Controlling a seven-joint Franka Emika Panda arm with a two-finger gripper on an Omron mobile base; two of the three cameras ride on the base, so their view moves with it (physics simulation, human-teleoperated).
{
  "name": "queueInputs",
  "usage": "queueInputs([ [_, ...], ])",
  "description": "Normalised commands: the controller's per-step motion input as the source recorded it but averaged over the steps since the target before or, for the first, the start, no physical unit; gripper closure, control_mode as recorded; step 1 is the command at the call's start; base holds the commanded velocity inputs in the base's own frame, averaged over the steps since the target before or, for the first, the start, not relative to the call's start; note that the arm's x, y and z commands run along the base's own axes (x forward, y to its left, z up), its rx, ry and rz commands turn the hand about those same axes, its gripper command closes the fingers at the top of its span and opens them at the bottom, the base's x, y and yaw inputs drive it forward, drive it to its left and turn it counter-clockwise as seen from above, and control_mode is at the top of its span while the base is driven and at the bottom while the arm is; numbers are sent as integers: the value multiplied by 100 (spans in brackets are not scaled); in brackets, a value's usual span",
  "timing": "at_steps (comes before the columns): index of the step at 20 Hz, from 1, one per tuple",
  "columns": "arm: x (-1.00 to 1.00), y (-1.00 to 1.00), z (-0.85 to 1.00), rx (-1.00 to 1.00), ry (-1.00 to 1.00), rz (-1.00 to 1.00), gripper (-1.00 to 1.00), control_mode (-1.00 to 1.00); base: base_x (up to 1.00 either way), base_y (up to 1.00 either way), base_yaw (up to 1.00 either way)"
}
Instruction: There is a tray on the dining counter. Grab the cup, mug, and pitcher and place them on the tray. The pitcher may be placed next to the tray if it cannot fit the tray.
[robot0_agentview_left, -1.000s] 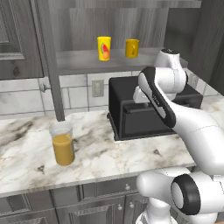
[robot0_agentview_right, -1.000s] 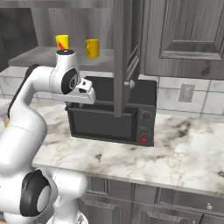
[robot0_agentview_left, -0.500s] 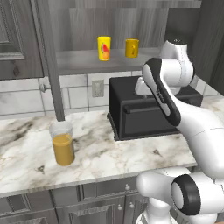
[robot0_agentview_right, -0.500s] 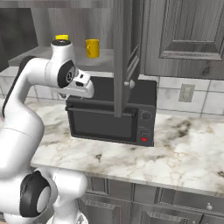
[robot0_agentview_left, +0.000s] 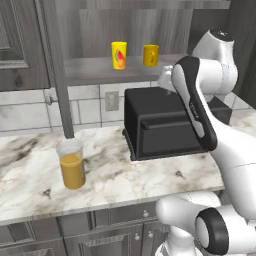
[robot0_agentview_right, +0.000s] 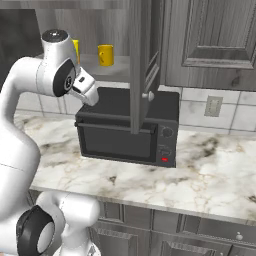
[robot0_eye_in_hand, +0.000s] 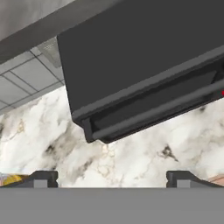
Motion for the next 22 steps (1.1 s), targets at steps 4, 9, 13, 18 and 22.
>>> queueInputs([
  [4, -24, 32, 40, 21, -25, -40, -100, -100, 0, 0, 0],
  [9, -20, 40, 46, 22, -21, -31, -100, -100, 0, 0, 0],
  [13, -3, 6, 70, 23, -15, -12, -100, -100, 0, 0, 0],
  [18, 0, -1, 73, 21, -12, 0, -100, -100, 0, 0, 0],
  [22, 11, 0, 43, 10, -5, 0, -100, -100, 0, 0, 0],
])
